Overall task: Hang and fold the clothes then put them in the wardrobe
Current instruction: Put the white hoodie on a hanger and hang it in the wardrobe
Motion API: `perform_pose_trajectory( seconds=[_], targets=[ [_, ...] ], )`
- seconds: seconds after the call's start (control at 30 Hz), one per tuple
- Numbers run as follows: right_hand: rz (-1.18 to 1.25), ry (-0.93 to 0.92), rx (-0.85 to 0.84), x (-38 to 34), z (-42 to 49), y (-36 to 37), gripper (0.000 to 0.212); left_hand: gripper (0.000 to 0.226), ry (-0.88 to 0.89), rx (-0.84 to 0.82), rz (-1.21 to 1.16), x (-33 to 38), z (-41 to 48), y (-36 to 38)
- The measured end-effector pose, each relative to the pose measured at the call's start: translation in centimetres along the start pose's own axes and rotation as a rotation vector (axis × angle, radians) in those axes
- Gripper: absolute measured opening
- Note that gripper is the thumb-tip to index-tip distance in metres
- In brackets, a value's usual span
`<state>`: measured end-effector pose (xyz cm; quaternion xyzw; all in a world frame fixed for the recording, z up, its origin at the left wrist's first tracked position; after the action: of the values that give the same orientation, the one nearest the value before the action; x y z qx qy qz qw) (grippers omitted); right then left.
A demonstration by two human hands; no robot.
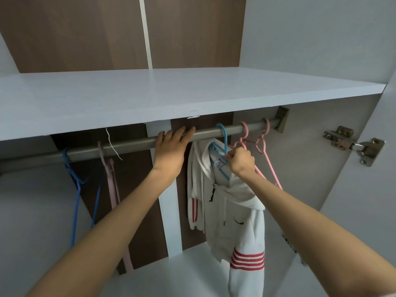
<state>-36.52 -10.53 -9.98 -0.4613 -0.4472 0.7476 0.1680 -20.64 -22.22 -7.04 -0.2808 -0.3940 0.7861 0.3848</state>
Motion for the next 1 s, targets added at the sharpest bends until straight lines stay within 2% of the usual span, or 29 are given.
perform_pose_trajectory(
  seconds=[0.17, 0.4, 0.57, 0.8, 1.0],
  targets=[
    [-0.002, 0.022, 0.032, 0.0, -0.1, 0.3, 0.023, 0.076, -0.002, -0.017, -0.029, 0.0, 0.0, 0.0],
    [-0.002, -0.032, -0.118, -0.1, -0.1, -0.8, 0.023, 0.065, -0.025, -0.02, -0.041, 0.7, -0.5, -0.1],
    [-0.041, -0.116, -0.159, 0.5, -1.7, -3.4, 0.038, 0.055, -0.059, -0.048, -0.097, 1.8, -1.5, -1.4],
    [0.152, -0.303, -0.184, 1.6, -6.6, -8.8, 0.03, 0.049, -0.102, -0.004, -0.285, 4.6, -4.2, -5.7],
    [0.281, -0.361, -0.237, 4.1, -12.1, -12.3, 0.026, 0.044, -0.184, 0.029, -0.445, 7.7, -8.6, -9.3]
  ],
)
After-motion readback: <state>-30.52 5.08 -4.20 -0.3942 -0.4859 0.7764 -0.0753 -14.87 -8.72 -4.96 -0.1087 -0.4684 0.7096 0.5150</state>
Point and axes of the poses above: each hand's wrist, its own z-axis towards the middle knuckle, its own y-axis out of the palm, x = y × z, the point moved 1 cm from there along z, towards the middle knuckle, and after that the axes turned 3 degrees about -z, right-handed, at the moved point
